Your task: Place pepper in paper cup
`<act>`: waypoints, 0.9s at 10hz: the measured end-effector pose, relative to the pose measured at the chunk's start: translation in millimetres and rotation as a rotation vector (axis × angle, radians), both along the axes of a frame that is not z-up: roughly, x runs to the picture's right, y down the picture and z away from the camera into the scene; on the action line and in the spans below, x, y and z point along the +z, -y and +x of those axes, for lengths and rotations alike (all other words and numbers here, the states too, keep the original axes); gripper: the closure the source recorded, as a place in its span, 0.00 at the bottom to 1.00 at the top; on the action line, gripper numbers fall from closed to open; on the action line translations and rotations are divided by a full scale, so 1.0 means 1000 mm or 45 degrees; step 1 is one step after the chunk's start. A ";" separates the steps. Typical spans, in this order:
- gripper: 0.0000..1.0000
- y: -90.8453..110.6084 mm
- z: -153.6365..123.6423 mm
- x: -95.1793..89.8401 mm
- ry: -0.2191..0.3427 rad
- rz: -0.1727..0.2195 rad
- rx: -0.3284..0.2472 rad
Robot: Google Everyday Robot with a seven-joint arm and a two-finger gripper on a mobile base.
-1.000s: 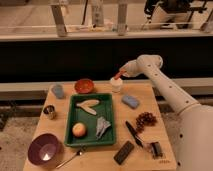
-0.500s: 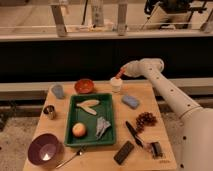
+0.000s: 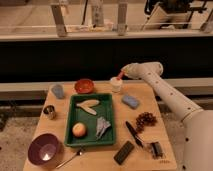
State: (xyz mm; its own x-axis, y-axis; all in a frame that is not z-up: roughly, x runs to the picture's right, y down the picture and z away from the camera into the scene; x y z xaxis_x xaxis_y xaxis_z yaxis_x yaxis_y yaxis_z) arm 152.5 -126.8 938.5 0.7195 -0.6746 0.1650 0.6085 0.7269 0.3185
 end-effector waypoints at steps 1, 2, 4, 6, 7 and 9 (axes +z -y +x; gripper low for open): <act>1.00 -0.001 0.000 0.001 0.006 0.001 -0.004; 1.00 -0.002 0.000 0.002 0.010 0.001 -0.009; 0.97 -0.004 -0.001 0.001 0.022 -0.002 -0.027; 0.80 -0.008 -0.003 0.001 0.031 -0.004 -0.040; 0.69 -0.009 -0.004 0.001 0.035 -0.002 -0.044; 0.51 -0.010 -0.006 0.001 0.040 0.003 -0.047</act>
State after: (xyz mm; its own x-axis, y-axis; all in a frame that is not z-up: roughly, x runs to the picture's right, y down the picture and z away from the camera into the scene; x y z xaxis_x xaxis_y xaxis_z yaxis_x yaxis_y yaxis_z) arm 146.2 -116.9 939.2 0.6884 -0.7012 0.1854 0.6246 0.7031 0.3399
